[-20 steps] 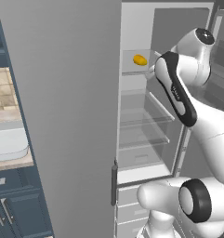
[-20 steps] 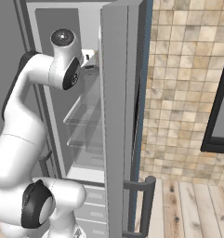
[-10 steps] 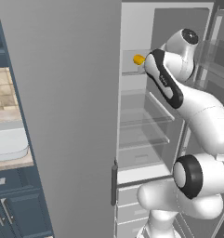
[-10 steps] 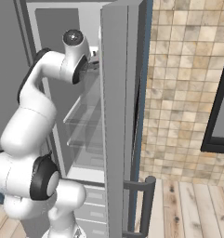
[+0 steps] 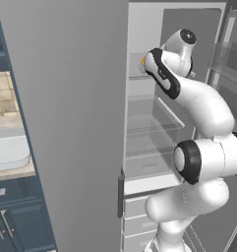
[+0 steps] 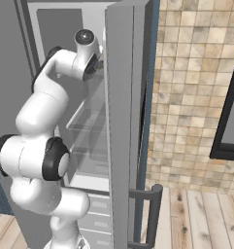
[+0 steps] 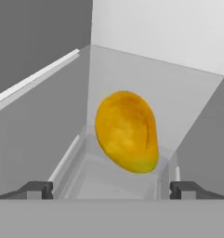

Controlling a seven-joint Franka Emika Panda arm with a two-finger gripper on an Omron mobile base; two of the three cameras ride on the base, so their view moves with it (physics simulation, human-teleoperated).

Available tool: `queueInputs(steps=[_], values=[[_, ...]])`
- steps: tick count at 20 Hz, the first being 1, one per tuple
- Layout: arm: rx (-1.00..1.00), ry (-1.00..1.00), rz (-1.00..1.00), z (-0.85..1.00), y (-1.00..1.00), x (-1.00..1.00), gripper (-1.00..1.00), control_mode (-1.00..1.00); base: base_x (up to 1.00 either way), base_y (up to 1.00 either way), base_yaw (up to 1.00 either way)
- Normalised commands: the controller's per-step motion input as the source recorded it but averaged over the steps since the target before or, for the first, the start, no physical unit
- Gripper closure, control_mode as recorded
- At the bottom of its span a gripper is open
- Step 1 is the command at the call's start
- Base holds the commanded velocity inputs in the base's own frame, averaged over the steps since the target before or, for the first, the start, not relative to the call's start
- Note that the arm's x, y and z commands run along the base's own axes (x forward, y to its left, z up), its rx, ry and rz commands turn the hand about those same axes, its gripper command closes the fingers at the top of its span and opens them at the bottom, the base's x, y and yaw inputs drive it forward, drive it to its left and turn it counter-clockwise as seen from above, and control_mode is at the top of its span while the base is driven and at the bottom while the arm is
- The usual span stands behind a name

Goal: Pick the mango and apple from the fridge and place them inside the tupperware on the counter.

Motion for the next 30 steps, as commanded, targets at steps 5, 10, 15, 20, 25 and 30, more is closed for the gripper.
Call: queueInputs(steps=[5,10,15,20,25,30], values=[[0.0,0.0,0.0,0.0,-0.07,0.67,-1.0,-1.0,0.0,0.0,0.0],[0.0,0.0,0.01,0.0,-0.13,0.63,-1.0,-1.0,0.0,0.0,0.0],[0.0,0.0,0.01,-0.03,-0.04,0.51,-1.0,-1.0,0.0,0.0,0.0],[0.0,0.01,0.0,-0.26,0.01,0.26,1.0,-1.0,0.0,0.0,0.0],[0.0,0.03,0.0,-0.53,0.05,-0.25,1.0,-1.0,0.0,0.0,0.0],[0.0,0.01,-0.01,-0.53,0.02,-0.95,1.0,-1.0,0.0,0.0,0.0]])
